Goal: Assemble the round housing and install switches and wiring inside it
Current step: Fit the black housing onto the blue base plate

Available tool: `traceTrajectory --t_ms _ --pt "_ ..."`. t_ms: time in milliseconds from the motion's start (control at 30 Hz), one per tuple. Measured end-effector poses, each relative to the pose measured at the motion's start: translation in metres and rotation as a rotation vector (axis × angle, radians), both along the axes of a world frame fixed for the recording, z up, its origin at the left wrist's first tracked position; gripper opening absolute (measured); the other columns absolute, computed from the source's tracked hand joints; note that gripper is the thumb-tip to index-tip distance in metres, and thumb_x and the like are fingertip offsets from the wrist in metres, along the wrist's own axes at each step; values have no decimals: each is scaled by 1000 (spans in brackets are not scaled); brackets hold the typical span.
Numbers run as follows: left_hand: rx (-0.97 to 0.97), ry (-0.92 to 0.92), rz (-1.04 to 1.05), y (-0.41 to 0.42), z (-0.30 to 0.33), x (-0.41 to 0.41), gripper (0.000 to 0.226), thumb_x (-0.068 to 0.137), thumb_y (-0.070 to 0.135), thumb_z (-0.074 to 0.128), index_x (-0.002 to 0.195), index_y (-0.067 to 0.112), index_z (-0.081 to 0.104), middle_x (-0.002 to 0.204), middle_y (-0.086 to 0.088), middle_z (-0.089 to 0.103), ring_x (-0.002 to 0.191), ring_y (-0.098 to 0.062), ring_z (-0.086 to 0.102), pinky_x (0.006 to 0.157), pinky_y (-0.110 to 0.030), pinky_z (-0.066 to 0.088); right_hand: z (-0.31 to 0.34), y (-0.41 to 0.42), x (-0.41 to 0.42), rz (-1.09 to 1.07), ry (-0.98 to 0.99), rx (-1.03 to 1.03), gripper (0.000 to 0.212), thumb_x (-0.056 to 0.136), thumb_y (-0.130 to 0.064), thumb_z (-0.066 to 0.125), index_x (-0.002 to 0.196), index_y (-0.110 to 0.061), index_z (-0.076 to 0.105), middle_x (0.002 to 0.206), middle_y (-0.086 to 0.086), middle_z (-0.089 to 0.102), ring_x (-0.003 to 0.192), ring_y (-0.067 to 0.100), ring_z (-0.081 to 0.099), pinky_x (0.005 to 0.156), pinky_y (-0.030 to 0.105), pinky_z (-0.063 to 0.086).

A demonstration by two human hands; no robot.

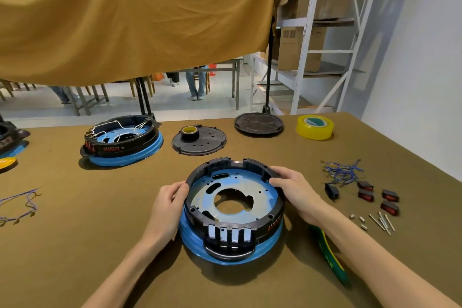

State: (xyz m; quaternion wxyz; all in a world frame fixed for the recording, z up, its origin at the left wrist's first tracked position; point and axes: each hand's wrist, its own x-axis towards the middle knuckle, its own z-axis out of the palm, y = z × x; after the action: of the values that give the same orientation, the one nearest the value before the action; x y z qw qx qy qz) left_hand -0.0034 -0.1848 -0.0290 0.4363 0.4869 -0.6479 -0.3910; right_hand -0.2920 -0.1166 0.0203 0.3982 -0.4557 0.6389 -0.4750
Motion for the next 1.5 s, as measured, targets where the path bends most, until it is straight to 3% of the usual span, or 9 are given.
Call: traceTrajectory --t_ms 167,333,467,633,867,1033,1200,1367,1500 --pt "-30 -32 91 7 -3 -2 22 108 39 45 119 31 63 114 12 58 108 4 52 84 -18 37 -3 4 5 -48 -9 -49 24 104 -13 55 119 -28 66 110 -8 71 98 5 66 61 8 49" --pt "-14 -30 76 10 -2 0 27 108 41 44 121 28 64 112 10 59 107 3 52 82 -17 37 -8 11 12 -101 -46 -99 26 102 -12 57 104 -34 71 99 -14 75 92 3 69 65 12 52" --pt "-18 -37 70 15 0 1 27 108 42 43 119 29 65 111 7 60 105 1 53 86 -27 38 -8 17 16 -123 -77 -112 30 100 -9 58 97 -34 74 87 -16 78 82 1 72 66 16 54" --pt "-51 -67 52 20 2 2 34 107 43 46 124 24 67 111 2 60 103 0 54 78 -16 37 -2 23 16 -114 -23 -124 30 102 -9 55 99 -33 73 99 -9 76 83 2 71 64 14 53" --pt "-79 -82 29 22 2 0 42 105 47 47 132 20 63 110 6 58 103 -1 54 80 -19 39 6 22 11 -91 65 -117 31 103 -9 54 96 -34 71 99 -10 73 77 -4 69 64 11 51" --pt "-74 -97 6 23 4 0 47 104 53 43 135 22 61 113 5 57 104 0 53 78 -15 38 9 18 11 -82 151 -113 29 103 -7 51 101 -30 68 105 -5 73 86 1 69 66 11 53" --pt "-79 -98 28 20 4 -1 43 105 49 43 132 21 63 113 3 61 108 -9 56 84 -24 41 18 9 11 -58 254 -152 28 103 -4 51 117 -23 67 105 -11 70 100 1 64 75 11 50" --pt "-101 -91 20 17 2 -6 36 107 42 40 124 19 61 114 5 58 107 -4 56 78 -15 40 26 5 10 -55 299 -190 43 101 -6 55 92 -47 64 89 -31 67 89 -18 61 73 3 44" --pt "-139 -79 9 18 5 -7 32 108 42 39 118 21 61 113 5 58 108 -7 56 81 -17 40 28 5 7 -59 306 -233 43 101 -8 56 96 -50 65 94 -29 72 98 -10 64 82 9 49"
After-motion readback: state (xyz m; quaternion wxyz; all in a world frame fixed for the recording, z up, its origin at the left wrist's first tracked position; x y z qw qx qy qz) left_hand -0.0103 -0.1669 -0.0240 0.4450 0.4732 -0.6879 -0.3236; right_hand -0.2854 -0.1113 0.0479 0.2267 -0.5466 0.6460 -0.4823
